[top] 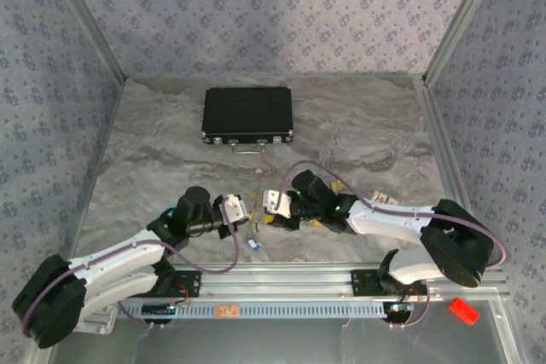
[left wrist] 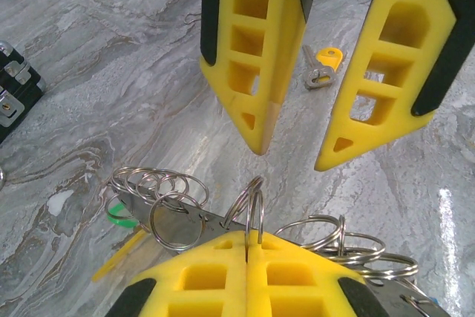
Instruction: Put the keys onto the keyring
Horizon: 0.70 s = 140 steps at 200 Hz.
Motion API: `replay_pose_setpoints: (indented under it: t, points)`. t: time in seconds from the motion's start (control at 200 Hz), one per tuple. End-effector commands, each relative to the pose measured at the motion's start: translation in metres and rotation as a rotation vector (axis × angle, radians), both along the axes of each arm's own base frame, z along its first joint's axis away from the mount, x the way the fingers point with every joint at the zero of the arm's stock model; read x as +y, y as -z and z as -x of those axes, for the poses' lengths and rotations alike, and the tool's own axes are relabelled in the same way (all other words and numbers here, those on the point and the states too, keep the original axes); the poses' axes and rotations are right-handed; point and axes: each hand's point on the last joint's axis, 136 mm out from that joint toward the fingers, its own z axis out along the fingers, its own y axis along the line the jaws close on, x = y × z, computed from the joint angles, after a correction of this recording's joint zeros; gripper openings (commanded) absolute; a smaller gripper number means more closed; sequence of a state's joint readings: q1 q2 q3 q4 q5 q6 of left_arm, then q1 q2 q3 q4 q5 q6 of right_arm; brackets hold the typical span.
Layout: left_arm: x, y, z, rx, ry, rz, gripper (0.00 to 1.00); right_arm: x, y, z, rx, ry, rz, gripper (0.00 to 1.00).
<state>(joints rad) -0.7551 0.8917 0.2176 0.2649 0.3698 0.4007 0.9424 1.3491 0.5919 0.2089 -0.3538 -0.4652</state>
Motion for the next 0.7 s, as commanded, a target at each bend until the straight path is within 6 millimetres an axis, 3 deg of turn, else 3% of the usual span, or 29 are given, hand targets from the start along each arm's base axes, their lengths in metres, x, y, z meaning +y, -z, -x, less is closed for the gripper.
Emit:
replay_pose_setpoints:
  t: [0.0, 0.355, 0.695]
  points:
    - [-0.004, -0.008, 0.002, -0.033, 0.021, 0.025, 0.00, 0.013, -0.014, -0.007, -0.055, -0.005, -0.038, 0.28]
    - [-0.002, -0.007, -0.002, 0.122, -0.051, -0.007, 0.00, 0.014, -0.012, -0.015, -0.079, 0.039, -0.029, 0.29]
    - [-0.006, -0.010, 0.004, 0.140, -0.042, -0.014, 0.00, 0.019, -0.017, -0.004, -0.064, -0.014, -0.041, 0.31]
